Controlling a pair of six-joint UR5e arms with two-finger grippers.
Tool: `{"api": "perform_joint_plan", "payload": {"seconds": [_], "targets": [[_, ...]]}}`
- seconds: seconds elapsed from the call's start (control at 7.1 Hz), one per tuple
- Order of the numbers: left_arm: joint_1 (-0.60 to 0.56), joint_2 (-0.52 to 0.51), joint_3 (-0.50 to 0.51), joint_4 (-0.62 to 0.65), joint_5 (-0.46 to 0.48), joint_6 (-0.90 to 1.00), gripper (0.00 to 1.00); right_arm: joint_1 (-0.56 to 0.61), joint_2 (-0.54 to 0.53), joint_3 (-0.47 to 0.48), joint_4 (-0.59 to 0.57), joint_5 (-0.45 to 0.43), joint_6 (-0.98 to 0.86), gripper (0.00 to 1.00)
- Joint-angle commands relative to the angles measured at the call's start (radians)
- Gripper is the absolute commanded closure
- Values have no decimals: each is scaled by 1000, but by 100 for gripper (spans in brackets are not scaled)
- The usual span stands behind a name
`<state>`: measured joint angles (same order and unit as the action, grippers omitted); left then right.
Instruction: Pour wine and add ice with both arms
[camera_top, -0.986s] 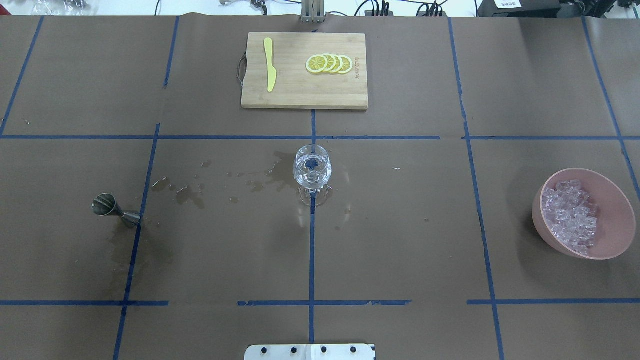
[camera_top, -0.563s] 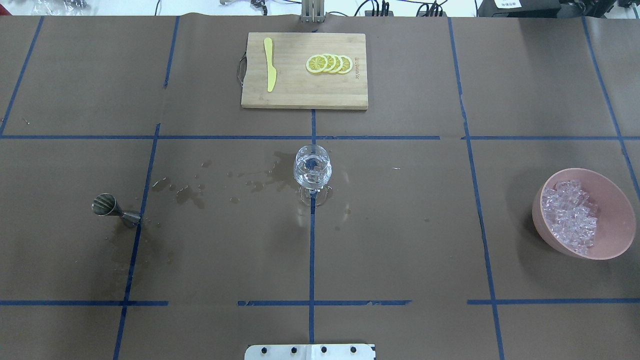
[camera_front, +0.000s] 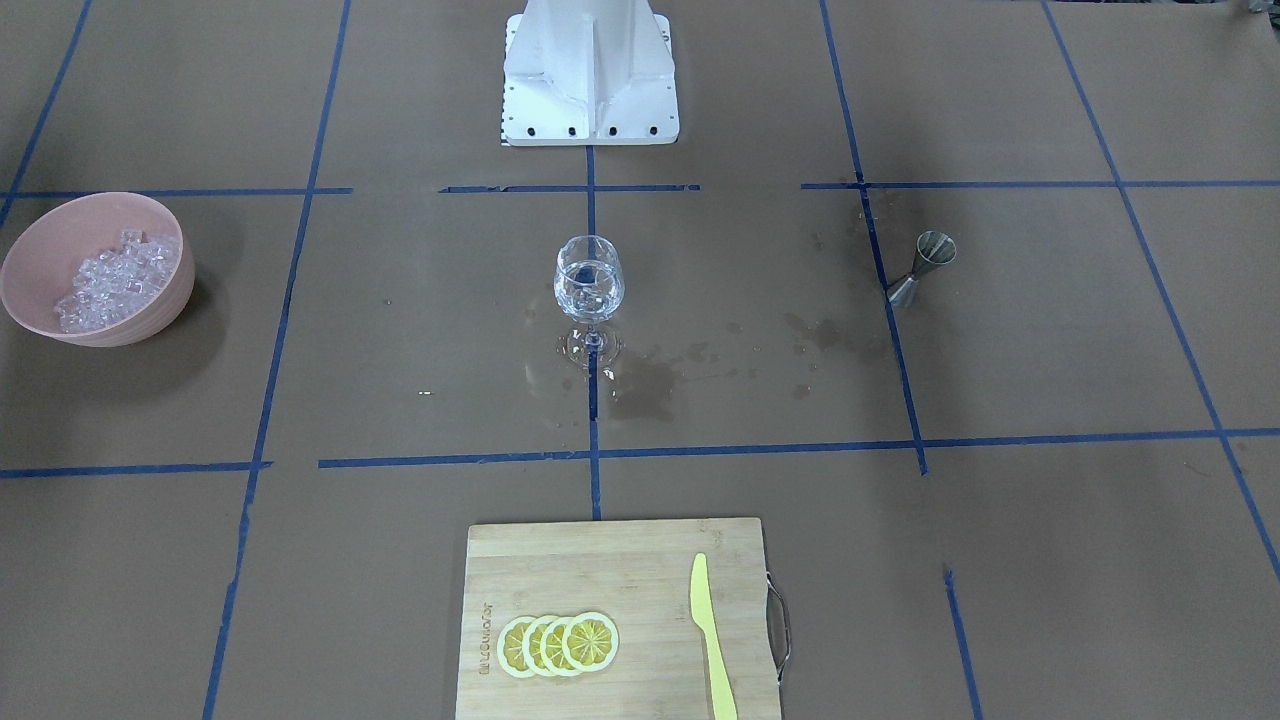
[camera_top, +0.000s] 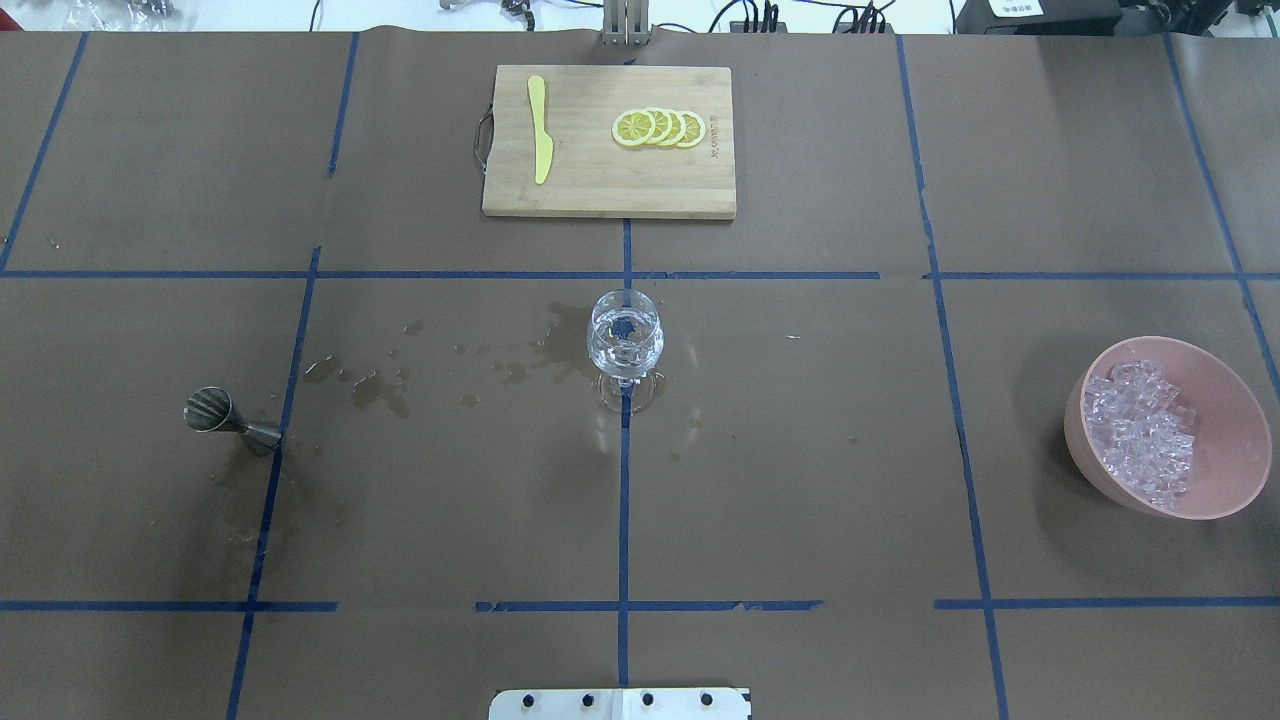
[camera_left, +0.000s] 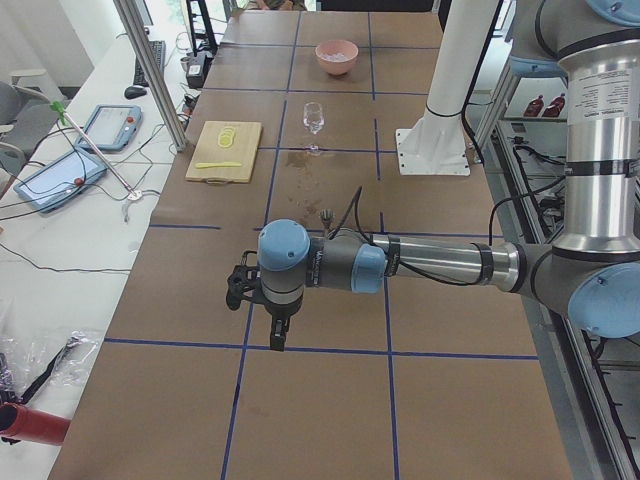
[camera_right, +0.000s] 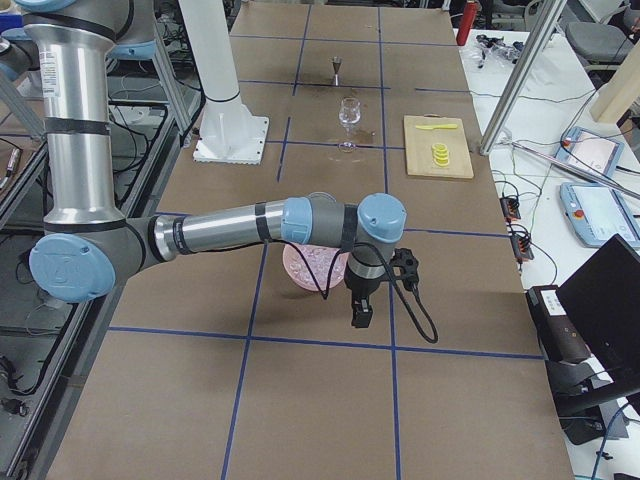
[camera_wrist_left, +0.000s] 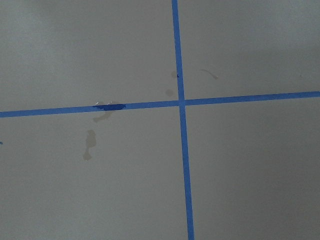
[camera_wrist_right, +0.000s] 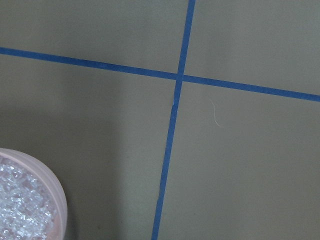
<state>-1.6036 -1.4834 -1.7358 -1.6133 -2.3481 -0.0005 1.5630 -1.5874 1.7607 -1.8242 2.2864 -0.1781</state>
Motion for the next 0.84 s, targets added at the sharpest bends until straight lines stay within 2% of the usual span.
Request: {"api": "perform_joint_plan", "payload": {"seconds": [0.0,0.14,0.42,0.7], "targets": [[2,0,1,0,-2,-1,0,0,-32,-125,195,22,18,0],[2,-1,-1,0,-2,-1,0,2,-34,-139,259,30,91,0],[2,-2,1,-2,-2,-1,0,24,-34,-136,263,95,123,0],[2,-2,4,-4,-3,-19,0,34,-28,-129,264,111,123,0]]}}
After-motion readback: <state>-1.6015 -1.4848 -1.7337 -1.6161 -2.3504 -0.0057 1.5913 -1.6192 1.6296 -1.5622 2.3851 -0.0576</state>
